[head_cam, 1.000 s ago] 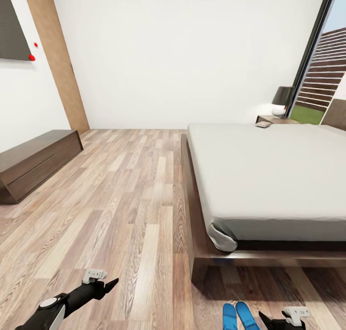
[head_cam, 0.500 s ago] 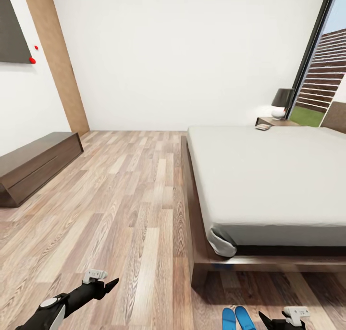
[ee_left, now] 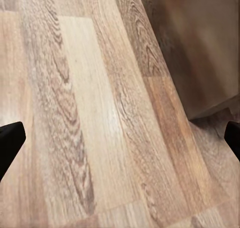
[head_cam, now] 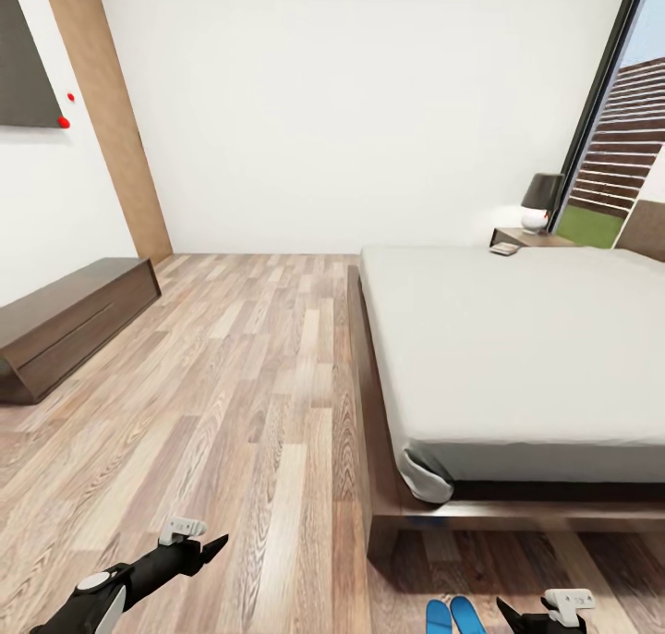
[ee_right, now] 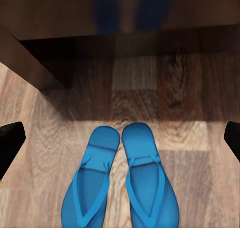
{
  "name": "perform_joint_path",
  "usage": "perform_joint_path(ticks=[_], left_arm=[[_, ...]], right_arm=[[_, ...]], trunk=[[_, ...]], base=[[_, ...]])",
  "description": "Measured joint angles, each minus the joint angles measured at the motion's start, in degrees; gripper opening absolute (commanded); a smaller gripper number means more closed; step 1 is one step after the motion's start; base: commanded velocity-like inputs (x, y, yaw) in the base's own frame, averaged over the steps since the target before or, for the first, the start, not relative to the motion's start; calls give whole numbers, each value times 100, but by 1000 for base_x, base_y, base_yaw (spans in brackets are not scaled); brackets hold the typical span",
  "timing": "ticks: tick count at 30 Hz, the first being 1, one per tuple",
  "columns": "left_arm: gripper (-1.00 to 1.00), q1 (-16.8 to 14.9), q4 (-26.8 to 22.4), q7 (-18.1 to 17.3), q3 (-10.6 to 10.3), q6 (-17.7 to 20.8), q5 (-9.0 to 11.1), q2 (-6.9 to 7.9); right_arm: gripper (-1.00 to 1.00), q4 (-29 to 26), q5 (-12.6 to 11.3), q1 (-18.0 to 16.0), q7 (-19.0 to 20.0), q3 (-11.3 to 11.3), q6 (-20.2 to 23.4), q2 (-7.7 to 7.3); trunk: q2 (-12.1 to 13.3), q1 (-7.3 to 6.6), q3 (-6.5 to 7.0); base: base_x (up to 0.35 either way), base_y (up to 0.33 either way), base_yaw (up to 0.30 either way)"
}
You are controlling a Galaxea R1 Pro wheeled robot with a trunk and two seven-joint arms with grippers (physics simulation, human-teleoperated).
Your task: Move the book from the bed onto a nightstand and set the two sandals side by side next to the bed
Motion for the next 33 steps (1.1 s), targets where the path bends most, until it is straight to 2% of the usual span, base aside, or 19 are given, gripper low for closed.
perform_joint_path(ticks=[33], left_arm=[[100, 0, 0, 0, 0, 2, 0, 0]], right_arm=[[100, 0, -7, 0, 0, 5, 0, 0]], trunk=[[1324, -725, 592]], base=[[0, 0, 0]])
